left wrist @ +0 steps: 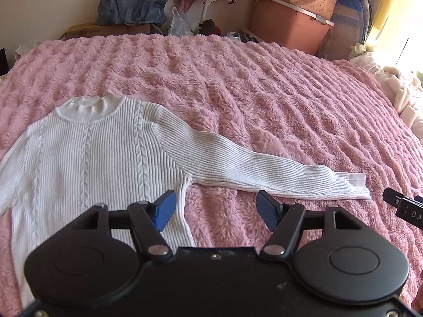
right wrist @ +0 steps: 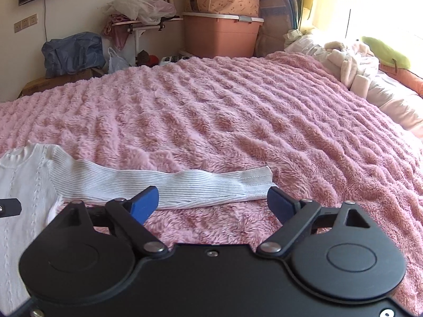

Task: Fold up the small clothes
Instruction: 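Move the right gripper to the sweater's sleeve cuff and close on it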

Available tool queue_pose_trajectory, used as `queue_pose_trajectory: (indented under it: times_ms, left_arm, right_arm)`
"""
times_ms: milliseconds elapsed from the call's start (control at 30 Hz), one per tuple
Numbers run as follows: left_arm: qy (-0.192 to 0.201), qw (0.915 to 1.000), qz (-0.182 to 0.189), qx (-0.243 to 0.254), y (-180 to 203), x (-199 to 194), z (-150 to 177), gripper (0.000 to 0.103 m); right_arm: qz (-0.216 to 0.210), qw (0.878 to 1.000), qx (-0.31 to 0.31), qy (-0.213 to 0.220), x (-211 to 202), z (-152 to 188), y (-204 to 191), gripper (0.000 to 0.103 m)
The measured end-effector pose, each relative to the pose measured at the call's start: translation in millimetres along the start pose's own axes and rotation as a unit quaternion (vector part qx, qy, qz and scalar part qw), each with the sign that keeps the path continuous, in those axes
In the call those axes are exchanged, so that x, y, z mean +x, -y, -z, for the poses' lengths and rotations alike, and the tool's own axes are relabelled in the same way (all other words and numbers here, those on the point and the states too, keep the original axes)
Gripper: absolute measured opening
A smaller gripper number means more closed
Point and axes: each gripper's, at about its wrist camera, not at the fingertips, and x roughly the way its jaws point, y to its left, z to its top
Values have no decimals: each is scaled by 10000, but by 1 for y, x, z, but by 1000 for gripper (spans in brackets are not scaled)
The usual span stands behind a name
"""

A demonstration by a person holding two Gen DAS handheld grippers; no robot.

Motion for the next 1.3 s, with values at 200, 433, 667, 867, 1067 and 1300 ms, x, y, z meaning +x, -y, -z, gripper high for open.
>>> queue_pose_trajectory:
  times_ms: [200, 433, 667, 867, 1067, 1300]
  left_arm:
    - [-21, 9999, 83, -123, 8, 67, -10, 71]
    - [-210, 9998, -25, -21, 19, 121, -19, 71]
    - [-349, 9993, -78, -59, 20, 152, -20, 71]
    - [-377, 9992, -91, 19, 23, 162, -15, 71]
    - [-385, 9992, -98, 7, 24, 169, -9, 71]
    - [-477, 9988, -38, -123, 18, 183, -3, 71]
  right_arm:
    - [69, 9972, 669, -333, 70, 13, 36, 60]
    - [-277, 9839, 1628, -678, 129, 30, 65, 53]
    - [-376, 9720, 2148, -875, 163, 32, 82, 51]
    - [-514, 9637, 2502, -771, 175, 33, 85, 41]
    - [-672, 9577, 2724, -643, 175, 29, 88, 10]
    - [-737, 9600, 2669, -416, 159, 21, 85, 9]
